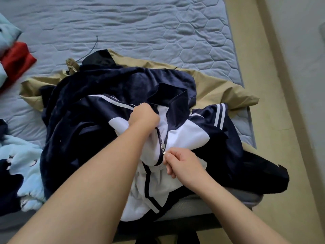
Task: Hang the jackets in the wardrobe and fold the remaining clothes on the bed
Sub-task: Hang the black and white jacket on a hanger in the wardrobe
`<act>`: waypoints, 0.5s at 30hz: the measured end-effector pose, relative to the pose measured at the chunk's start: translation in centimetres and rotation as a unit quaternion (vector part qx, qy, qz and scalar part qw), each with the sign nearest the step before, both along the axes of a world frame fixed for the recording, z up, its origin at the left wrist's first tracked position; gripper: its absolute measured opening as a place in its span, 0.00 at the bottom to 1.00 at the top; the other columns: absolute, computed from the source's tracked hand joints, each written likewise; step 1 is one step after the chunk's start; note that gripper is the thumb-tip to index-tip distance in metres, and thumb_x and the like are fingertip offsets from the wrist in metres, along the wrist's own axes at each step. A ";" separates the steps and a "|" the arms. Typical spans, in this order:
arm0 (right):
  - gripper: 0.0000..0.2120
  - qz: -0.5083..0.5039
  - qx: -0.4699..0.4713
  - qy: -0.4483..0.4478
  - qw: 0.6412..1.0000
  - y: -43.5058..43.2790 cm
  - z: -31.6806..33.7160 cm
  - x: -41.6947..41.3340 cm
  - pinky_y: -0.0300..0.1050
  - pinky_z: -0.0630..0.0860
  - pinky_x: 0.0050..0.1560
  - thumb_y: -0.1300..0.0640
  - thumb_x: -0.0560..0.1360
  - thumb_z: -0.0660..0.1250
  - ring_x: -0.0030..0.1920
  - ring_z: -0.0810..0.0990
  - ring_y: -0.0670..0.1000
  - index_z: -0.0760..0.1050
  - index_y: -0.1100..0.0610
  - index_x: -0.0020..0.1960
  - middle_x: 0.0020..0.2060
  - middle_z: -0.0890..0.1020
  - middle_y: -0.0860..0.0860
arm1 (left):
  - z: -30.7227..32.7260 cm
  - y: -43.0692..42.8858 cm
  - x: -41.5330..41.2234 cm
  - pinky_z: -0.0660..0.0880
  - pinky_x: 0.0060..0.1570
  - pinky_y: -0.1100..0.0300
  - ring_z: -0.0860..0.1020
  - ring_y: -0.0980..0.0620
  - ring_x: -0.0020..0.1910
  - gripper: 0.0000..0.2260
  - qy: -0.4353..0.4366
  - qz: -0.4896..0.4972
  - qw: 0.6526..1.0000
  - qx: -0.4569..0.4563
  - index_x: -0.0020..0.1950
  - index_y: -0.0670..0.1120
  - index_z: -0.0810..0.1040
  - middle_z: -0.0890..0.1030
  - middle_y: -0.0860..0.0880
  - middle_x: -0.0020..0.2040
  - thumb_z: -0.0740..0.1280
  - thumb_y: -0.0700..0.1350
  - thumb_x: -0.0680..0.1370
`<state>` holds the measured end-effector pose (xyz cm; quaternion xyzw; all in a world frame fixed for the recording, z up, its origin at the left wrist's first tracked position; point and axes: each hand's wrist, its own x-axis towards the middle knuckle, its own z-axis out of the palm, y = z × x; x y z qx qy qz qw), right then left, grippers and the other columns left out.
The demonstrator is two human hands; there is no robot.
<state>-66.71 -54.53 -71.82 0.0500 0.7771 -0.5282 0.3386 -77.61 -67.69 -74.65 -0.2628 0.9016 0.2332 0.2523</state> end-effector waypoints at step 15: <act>0.14 0.099 0.010 -0.143 0.985 -1.6 6.8 3.5 0.29 0.66 0.26 0.60 0.76 0.58 0.27 0.73 0.42 0.73 0.52 0.33 0.28 0.77 0.46 | 14.4 -5.0 9.4 0.76 0.50 0.56 0.80 0.49 0.42 0.10 0.068 0.404 0.680 0.608 0.41 0.45 0.83 0.82 0.45 0.43 0.62 0.45 0.76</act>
